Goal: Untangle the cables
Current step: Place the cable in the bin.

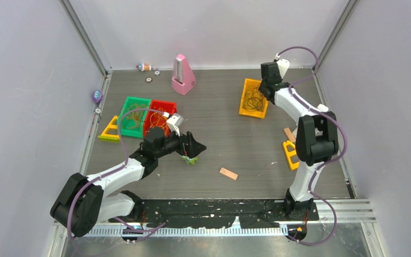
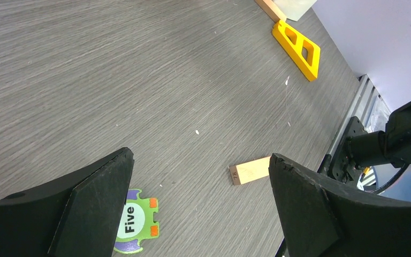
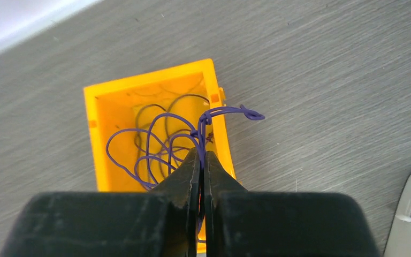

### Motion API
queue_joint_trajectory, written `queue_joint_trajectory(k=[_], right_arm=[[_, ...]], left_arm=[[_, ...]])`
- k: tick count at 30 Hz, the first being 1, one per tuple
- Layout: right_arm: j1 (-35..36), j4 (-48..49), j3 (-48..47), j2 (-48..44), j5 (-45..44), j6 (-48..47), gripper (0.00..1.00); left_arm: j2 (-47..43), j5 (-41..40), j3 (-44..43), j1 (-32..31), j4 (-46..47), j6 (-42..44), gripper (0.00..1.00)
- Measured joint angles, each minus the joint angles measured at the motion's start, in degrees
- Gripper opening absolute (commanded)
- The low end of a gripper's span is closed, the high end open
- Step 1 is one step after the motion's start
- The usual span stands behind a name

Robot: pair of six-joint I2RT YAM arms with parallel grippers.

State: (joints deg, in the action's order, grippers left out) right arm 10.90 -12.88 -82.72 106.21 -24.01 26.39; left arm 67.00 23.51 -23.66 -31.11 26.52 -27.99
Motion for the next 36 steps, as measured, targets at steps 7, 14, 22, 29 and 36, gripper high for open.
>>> queue_joint_trajectory(k=[7,14,22,29,36], right_arm=[[4.5,-6.6,-8.3,10.9,-7.4,-5.6,0.06],[5.7,-16.9,-22.6,23.2,-4.7,-7.9,0.06],[5.1,-23.9,-28.7,28.4,0.7,-8.4,0.27],[4.9,-28.1,-28.8,24.2,2.4,-9.0,0.47],[4.9,-29.1,-28.8,12.2,2.0,-9.8,0.96]], left_arm=[[0.0,-0.3,0.0,0.0,-0.7,0.0,0.97],[0.0,-0.4,0.0,0.0,-0.7,0.1,0.97],[-0.5,-0.6,0.0,0.0,-1.5,0.5,0.97],[-1.5,-1.5,0.0,0.0,-2.1,1.3,0.98],[-5.8,-4.2,0.9,0.0,-3.2,1.5,0.99]])
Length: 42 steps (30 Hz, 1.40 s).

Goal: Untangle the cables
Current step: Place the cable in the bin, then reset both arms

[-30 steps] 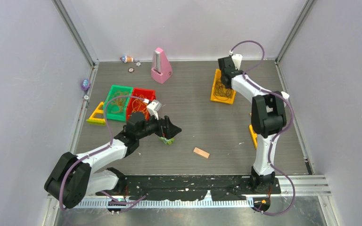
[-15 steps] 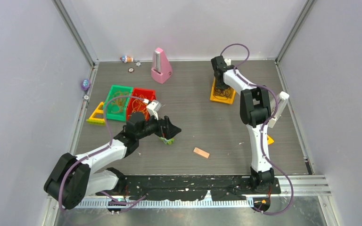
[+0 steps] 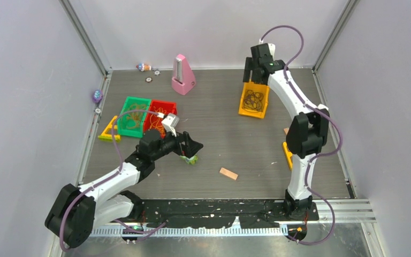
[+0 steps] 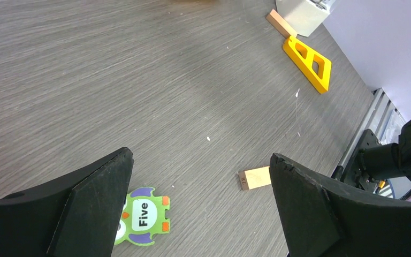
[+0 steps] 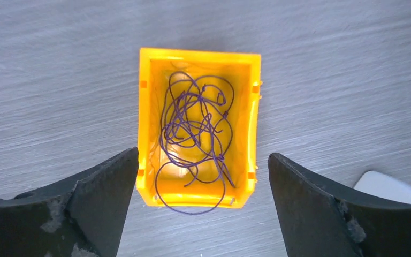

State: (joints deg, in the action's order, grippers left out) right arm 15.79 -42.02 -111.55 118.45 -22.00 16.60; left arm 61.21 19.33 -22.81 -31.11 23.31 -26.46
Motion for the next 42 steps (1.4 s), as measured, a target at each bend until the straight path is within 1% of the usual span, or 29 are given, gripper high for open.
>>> queue_joint_trajectory(k=[3,5,9,12,14,18,22,25,27,29,31,32,33,35,38,42], right_arm=[[0.0,1.3,1.3,-5.6,0.0,-0.4,0.95],[0.0,3.0,4.1,-9.5,0.3,-0.7,0.95],[0.0,6.0,12.2,-17.9,1.9,-2.0,0.96],[0.0,10.4,20.6,-24.5,3.3,-3.4,0.96],[0.0,14.2,28.8,-30.3,3.5,-4.3,0.96],[0.0,29.4,51.7,-44.7,4.1,-8.3,0.95],[0.0,52.5,80.3,-60.1,2.0,-10.5,0.95],[-0.1,63.0,93.9,-65.9,0.7,-10.7,0.95],[-0.2,66.1,98.3,-67.7,0.2,-11.8,0.95],[-0.2,68.4,99.6,-68.5,-0.3,-13.5,0.95],[-0.2,73.7,100.6,-68.7,-0.7,-15.6,0.95],[-0.2,78.4,101.8,-68.4,-1.0,-17.0,0.95],[-0.2,80.8,102.6,-67.8,-1.2,-17.9,0.95],[-0.4,87.3,104.0,-64.0,-2.1,-19.9,0.95],[-1.2,94.8,104.4,-56.3,-2.7,-22.5,0.96],[-4.8,100.7,104.8,-49.5,-1.8,-22.6,0.99]], left_arm=[[-0.8,-0.9,0.3,0.0,-0.1,0.2,1.0],[-1.0,-1.3,0.5,0.0,-0.3,0.2,0.99],[-2.4,-2.3,1.3,0.0,-0.5,1.0,1.0],[-6.6,-4.7,3.0,0.0,-1.1,2.2,0.99],[-12.1,-7.8,4.8,0.0,-2.1,3.4,1.0],[-22.1,-15.3,5.6,0.0,-6.3,6.2,0.99],[-31.6,-24.5,4.2,0.0,-14.3,8.0,1.0],[-36.2,-32.3,2.8,0.0,-17.7,9.6,1.0],[-36.9,-37.2,2.4,0.0,-18.0,11.5,0.99],[-36.5,-43.4,2.9,0.0,-17.7,13.9,0.99],[-35.0,-49.6,5.1,0.5,-14.7,16.7,1.0],[-34.0,-51.5,6.5,1.0,-12.9,17.7,0.99],[-32.0,-53.3,9.0,2.3,-9.4,18.8,0.99],[-27.5,-54.7,13.0,5.0,-3.4,20.5,1.0],[-20.2,-53.9,17.2,9.2,4.3,24.1,1.0],[-12.4,-49.3,17.2,14.5,11.5,27.1,0.99]])
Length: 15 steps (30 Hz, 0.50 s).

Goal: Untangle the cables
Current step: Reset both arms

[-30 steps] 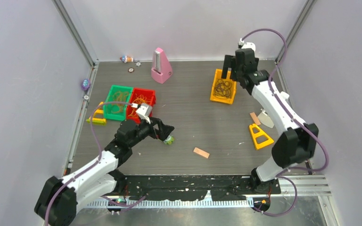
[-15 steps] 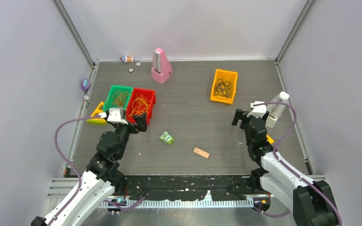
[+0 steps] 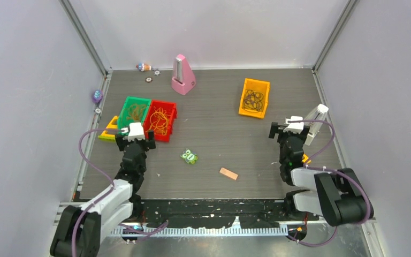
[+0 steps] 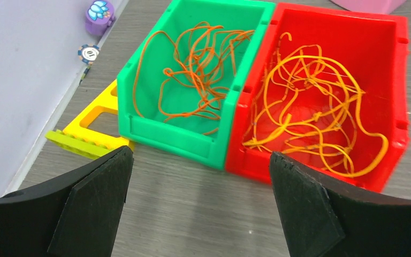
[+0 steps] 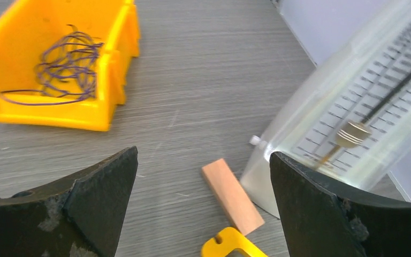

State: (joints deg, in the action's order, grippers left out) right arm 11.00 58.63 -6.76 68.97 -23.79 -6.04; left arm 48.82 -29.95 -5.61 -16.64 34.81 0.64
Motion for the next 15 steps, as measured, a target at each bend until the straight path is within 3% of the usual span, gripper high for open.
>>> queue_joint_trajectory(k=[6,15], right_arm=[[-3.3,6.3,-0.2,9.4,1.0,1.2,0.95],[-3.7,6.2,-2.7,9.7,4.3,1.4,0.96]], left_arm=[[10.1,5.0,-1.0,4.6,9.3,2.0,0.97],[13.6,12.2,-7.2,7.0,7.3,3.3,0.91]])
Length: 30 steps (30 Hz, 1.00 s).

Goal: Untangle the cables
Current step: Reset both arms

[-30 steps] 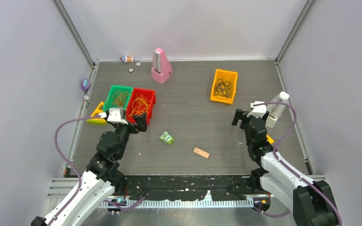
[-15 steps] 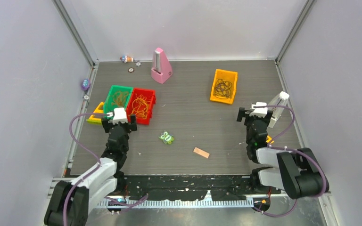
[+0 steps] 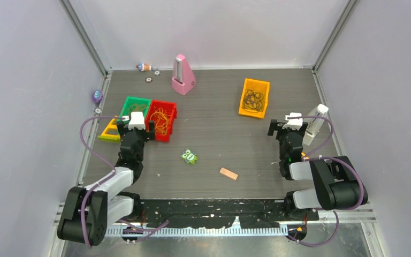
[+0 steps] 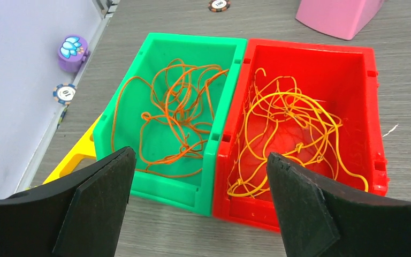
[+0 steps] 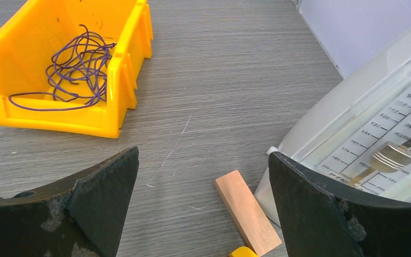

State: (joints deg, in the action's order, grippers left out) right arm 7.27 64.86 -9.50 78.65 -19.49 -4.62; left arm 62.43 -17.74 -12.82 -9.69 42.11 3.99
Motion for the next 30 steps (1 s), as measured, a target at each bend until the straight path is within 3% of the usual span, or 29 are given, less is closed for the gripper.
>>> queue_joint_trajectory(k=[4,5,8,10,14,15,16,17,20,23,25,28,30], right_arm=[[0.0,-0.2,0.0,0.0,0.6,0.0,0.99],[0.0,-0.2,0.0,0.0,0.8,0.0,0.96],[0.0,-0.2,0.0,0.0,2.4,-0.5,0.92],[0.0,-0.1,0.0,0.0,3.8,-1.0,0.92],[0.0,0.4,0.1,0.0,5.9,-1.6,0.91],[0.0,0.7,0.2,0.0,6.2,-1.7,0.98],[0.0,1.1,0.3,0.0,6.5,-1.8,0.97],[0.0,1.7,0.7,0.0,6.8,-1.9,0.96],[0.0,2.9,1.6,0.0,7.5,-2.4,0.95],[0.0,3.6,1.9,0.0,7.9,-2.4,0.95],[0.0,4.0,1.9,0.0,8.1,-2.6,0.95],[0.0,4.3,1.9,0.0,8.2,-2.6,0.95],[0.0,4.3,1.9,0.0,8.2,-2.6,0.95]], left_arm=[[0.0,1.3,-0.3,0.6,0.0,0.0,0.87],[-0.5,1.3,0.4,0.6,0.9,-0.1,0.88],[-6.2,0.5,7.6,0.6,6.1,0.0,0.9],[-10.9,0.2,12.3,0.6,6.4,0.4,0.85],[-9.1,0.8,10.2,0.7,6.0,1.8,0.87],[-8.0,0.5,9.4,0.7,5.7,2.0,0.81],[-7.5,-0.1,8.8,0.7,5.3,2.0,0.73],[-7.3,-0.9,8.4,0.7,5.2,1.9,0.71],[-9.1,-1.7,9.9,0.7,7.7,2.3,0.8],[-17.2,-1.6,12.2,0.7,7.1,1.9,0.76],[-21.9,-1.6,12.2,0.7,6.3,1.0,0.8],[-24.2,-1.1,12.2,0.7,9.2,-0.1,0.83],[-23.2,-0.5,12.2,0.7,11.2,-0.5,0.77]])
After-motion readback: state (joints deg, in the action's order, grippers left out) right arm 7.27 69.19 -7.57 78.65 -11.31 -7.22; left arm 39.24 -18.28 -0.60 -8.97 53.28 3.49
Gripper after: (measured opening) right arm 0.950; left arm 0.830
